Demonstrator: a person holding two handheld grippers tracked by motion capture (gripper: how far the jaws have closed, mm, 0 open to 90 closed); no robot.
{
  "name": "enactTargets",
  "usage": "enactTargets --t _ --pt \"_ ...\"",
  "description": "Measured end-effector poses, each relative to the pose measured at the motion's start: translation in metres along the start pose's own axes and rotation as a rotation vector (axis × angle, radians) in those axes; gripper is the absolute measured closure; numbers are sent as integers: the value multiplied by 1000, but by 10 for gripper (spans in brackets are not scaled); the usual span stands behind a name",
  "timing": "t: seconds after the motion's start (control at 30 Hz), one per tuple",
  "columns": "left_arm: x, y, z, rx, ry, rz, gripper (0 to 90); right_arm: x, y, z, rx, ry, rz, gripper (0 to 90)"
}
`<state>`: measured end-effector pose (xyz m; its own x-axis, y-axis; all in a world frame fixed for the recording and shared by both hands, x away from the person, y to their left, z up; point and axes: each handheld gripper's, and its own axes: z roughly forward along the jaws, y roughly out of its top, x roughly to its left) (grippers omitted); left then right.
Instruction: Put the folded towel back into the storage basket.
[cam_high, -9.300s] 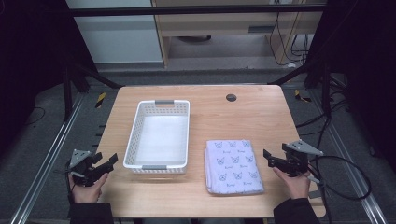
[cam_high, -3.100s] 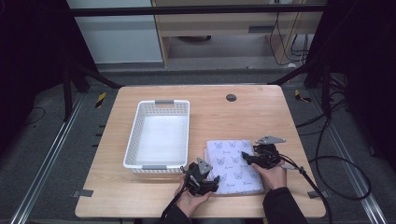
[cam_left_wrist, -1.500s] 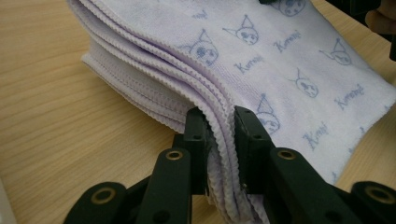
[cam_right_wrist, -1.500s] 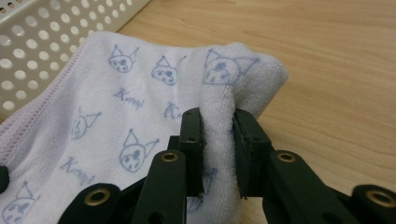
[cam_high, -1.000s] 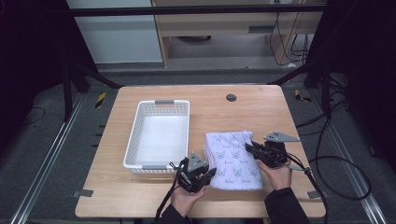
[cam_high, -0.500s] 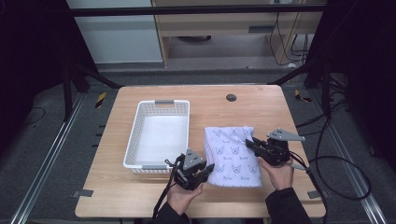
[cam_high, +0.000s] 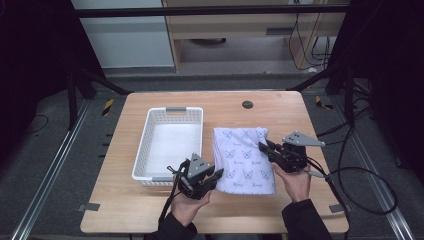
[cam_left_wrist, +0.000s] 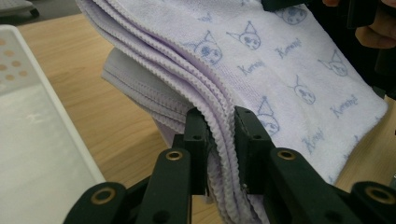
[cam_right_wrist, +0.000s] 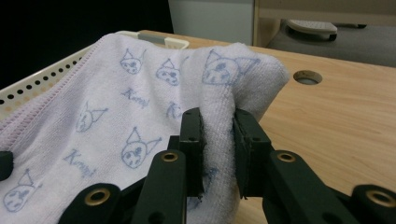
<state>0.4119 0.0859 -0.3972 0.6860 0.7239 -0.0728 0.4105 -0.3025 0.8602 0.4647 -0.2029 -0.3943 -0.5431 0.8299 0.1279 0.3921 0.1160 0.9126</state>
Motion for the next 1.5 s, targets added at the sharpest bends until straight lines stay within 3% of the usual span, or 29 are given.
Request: enactTargets --t 0.5,0.9,1.5 --pt "10 16 -24 -44 26 16 756 16 26 1 -53 10 -28 755" --pt "18 22 -34 -64 46 17 756 25 41 3 -77 11 -45 755" --pt "37 27 -56 -116 73 -10 756 45 63 13 -108 26 -69 755"
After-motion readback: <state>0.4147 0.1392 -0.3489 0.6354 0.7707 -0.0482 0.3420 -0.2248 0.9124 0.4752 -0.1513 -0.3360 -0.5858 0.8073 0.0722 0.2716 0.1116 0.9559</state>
